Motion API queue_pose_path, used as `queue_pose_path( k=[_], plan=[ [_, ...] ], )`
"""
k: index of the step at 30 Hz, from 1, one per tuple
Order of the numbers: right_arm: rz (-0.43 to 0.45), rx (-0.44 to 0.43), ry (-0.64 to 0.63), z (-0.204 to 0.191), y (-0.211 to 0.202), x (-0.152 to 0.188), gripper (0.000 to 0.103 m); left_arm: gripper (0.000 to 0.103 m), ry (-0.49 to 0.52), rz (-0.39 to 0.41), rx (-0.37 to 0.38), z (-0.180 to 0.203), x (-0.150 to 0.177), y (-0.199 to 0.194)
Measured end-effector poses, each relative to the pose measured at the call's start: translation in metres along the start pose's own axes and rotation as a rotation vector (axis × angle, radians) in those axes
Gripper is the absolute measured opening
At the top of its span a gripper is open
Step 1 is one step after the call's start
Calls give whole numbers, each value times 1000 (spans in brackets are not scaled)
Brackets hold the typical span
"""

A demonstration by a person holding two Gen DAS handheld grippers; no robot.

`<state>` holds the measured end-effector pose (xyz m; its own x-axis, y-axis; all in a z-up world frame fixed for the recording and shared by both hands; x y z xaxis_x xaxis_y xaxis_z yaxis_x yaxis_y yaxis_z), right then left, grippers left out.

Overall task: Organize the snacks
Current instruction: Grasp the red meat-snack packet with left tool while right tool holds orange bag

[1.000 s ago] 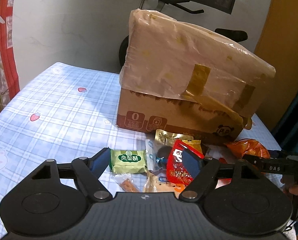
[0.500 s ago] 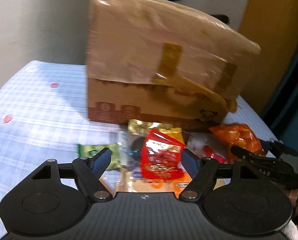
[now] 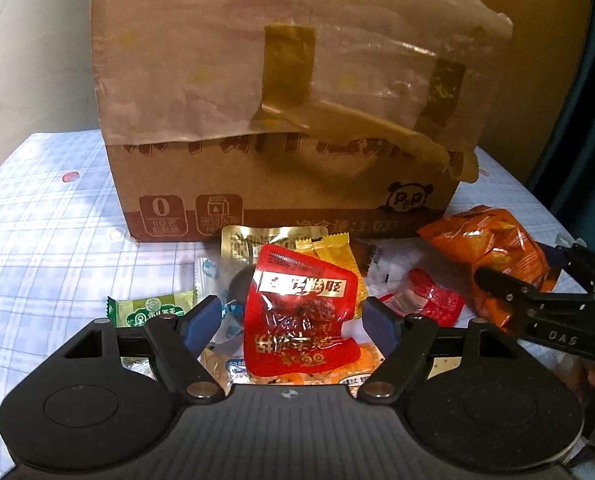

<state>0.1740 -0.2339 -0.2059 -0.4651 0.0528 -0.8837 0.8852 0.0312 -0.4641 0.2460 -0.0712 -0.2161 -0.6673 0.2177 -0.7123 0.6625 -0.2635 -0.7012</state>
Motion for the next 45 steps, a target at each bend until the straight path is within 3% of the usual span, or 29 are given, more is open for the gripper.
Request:
queue_pose_path(
  k=[11,12,16,31,39,45],
  plan=[
    [-8,-2,4,2,1,0,79,78,23,-28,-9,7,8,15],
    [-9,-3,6,2,2,0,79,69,22,-27,-15,6,9,15],
    [-10,-5,10,3,2,0,79,53,1,-6,-17,0,9,11],
    [-5,-8,17,3,2,0,79,53,-47,86,-26,-10,0,-31],
    [-4,-19,46,8,-7,-5,73,53,-74,126,-31,-19,-6,-47],
    [45,-1,92,21,-28,-22,72,53,-86,158,-33,-25,-15,-61]
  ],
)
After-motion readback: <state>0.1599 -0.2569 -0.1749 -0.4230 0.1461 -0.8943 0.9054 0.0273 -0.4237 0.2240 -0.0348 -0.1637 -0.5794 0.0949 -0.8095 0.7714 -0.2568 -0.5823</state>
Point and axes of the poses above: each gripper's, at about its wrist camera, not at the fingertips, and y roughly the way its jaws point, z to its right, x to its underside, the point moved 8 cm from there along y, roughly the way its jaws point, and after that the axes turned 4 degrees about y, right-handed, at the moved point
